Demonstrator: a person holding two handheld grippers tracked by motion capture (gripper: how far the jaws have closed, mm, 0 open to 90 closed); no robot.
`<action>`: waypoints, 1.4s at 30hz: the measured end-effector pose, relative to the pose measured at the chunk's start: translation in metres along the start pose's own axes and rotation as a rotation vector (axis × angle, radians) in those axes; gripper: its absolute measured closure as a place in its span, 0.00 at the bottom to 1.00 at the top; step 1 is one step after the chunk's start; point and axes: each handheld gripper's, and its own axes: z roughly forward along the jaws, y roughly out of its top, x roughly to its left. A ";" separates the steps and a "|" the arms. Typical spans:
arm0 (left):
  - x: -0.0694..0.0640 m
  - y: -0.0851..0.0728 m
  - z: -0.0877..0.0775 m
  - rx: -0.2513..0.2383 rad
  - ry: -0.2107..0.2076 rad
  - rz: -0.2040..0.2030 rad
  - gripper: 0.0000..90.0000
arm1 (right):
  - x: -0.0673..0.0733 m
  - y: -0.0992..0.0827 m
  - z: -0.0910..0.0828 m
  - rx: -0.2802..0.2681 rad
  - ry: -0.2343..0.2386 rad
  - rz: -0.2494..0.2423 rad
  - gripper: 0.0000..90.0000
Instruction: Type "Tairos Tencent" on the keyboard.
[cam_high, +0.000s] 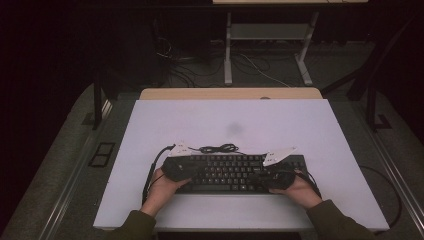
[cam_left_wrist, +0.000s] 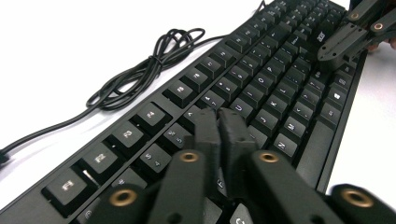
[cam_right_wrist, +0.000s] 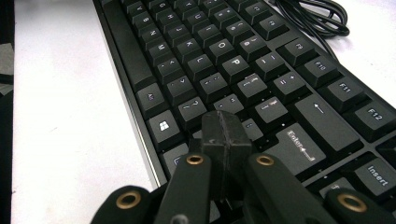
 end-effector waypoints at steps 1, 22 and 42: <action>0.000 0.001 0.001 0.004 -0.001 -0.003 0.99 | 0.000 0.000 0.000 0.000 0.000 0.000 0.99; -0.002 0.002 0.014 0.067 0.012 0.016 0.99 | -0.001 0.000 0.000 -0.001 0.003 -0.001 1.00; 0.003 -0.002 -0.010 -0.010 0.007 -0.011 0.74 | -0.001 0.000 0.000 -0.001 0.005 -0.002 1.00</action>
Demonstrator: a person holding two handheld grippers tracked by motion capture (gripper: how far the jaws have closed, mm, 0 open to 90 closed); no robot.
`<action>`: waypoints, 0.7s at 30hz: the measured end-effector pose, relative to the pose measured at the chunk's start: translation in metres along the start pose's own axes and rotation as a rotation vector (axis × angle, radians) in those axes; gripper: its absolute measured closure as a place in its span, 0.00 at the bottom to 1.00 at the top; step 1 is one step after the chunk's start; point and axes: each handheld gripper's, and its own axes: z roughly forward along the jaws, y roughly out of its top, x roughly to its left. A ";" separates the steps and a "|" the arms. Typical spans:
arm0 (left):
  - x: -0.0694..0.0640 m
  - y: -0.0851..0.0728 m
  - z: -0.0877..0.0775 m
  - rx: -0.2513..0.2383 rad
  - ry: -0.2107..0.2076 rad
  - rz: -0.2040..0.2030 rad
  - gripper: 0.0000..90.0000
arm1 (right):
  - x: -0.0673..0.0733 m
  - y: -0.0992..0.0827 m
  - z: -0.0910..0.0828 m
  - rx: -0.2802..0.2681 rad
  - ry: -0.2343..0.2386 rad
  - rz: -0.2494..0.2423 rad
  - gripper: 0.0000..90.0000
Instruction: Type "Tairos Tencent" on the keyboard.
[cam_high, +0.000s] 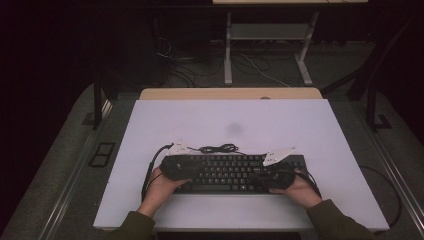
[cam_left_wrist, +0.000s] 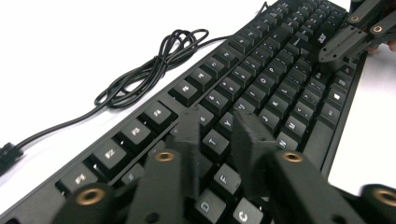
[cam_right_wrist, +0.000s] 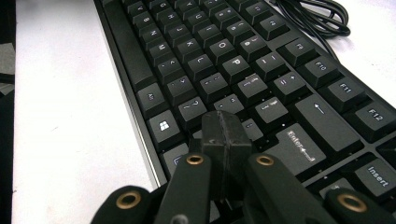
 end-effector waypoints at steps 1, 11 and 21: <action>0.000 -0.001 -0.001 0.002 0.003 0.001 0.72 | 0.000 0.000 0.000 0.000 0.000 0.000 0.99; 0.005 -0.010 -0.013 -0.023 0.073 -0.036 0.28 | 0.000 0.000 0.000 0.001 0.001 0.001 0.99; 0.004 -0.016 -0.015 -0.008 0.042 -0.036 0.27 | 0.002 0.003 -0.003 -0.019 0.028 -0.002 0.99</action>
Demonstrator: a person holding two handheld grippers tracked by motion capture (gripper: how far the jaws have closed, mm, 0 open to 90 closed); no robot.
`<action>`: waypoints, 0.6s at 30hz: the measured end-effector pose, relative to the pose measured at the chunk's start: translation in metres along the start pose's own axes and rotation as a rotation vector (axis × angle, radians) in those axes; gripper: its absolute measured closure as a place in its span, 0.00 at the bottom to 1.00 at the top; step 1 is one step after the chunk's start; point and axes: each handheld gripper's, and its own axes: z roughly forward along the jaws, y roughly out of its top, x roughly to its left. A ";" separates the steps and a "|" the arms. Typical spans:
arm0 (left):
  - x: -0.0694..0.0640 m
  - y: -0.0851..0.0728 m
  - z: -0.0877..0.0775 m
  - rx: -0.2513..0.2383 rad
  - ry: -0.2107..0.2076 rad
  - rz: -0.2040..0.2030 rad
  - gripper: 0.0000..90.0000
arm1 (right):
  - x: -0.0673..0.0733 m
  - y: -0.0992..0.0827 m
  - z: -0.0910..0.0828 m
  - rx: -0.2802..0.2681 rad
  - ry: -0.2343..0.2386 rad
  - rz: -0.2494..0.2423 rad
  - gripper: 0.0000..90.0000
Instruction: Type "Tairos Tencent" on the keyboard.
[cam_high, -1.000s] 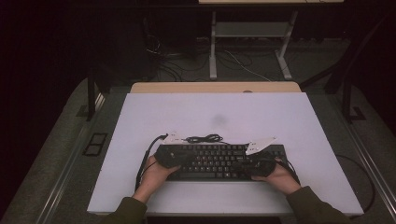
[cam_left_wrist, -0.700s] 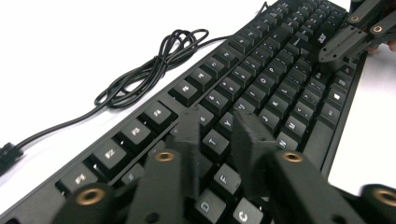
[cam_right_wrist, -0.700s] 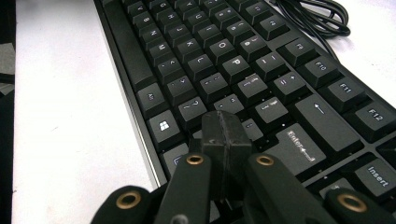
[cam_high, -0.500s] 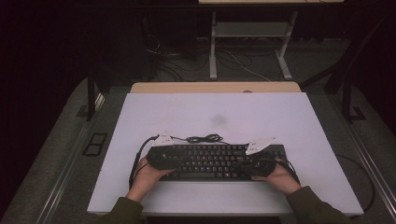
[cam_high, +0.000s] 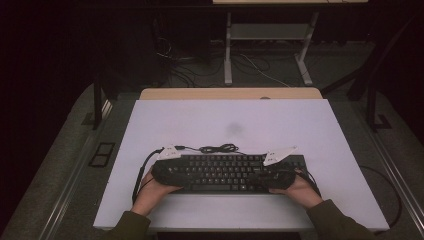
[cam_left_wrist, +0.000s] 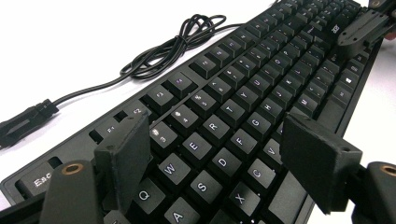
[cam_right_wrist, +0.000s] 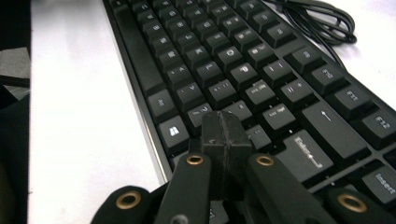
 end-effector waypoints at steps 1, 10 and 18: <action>0.000 0.000 0.000 0.001 0.000 0.003 0.27 | 0.000 0.000 0.000 -0.003 0.002 -0.002 0.99; 0.002 -0.003 -0.003 -0.003 0.003 -0.004 0.27 | -0.004 0.007 -0.004 -0.070 0.023 0.043 0.85; 0.002 -0.004 -0.004 0.000 0.013 -0.009 0.27 | -0.007 0.013 0.002 -0.100 0.032 0.067 0.54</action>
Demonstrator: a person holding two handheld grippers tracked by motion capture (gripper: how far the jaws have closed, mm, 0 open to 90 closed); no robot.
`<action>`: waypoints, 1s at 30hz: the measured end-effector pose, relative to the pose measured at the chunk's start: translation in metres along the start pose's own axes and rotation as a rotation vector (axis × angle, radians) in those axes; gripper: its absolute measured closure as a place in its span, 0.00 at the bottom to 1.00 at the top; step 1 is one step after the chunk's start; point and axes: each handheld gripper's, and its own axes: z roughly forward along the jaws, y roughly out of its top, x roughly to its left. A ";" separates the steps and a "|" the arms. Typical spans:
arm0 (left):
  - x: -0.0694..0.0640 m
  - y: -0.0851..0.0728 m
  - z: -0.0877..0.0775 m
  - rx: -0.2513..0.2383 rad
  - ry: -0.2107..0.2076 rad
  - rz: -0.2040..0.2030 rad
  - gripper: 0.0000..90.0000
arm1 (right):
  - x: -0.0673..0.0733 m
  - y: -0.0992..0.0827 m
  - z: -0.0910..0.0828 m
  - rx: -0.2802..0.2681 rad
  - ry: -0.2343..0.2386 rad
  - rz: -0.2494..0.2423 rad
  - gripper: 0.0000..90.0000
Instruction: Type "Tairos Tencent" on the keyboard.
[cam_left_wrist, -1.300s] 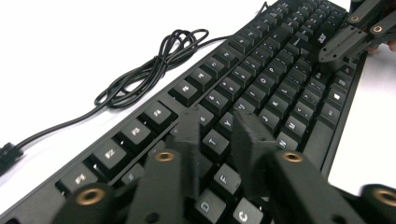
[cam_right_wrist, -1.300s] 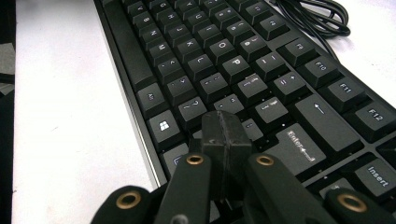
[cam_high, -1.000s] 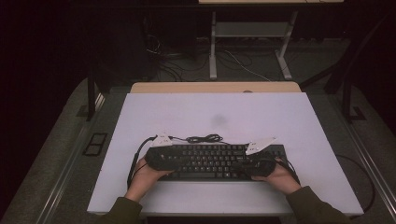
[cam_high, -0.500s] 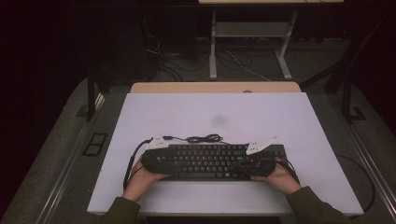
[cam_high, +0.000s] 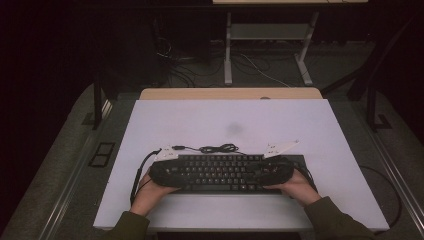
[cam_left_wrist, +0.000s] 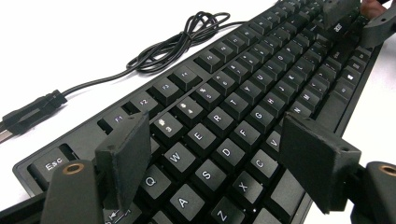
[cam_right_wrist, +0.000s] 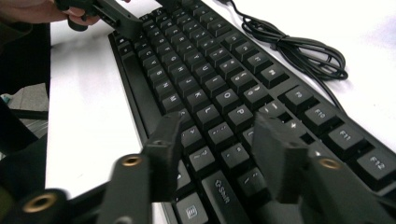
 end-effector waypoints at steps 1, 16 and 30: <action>0.000 0.000 0.000 -0.002 0.000 -0.001 0.28 | 0.000 0.001 0.001 -0.004 -0.002 0.004 0.51; 0.002 0.000 -0.001 0.006 0.019 -0.002 0.38 | -0.003 0.015 0.013 -0.042 -0.013 0.023 0.35; 0.005 0.001 -0.003 -0.004 0.044 -0.009 0.66 | -0.004 0.026 0.028 -0.068 -0.022 0.021 0.32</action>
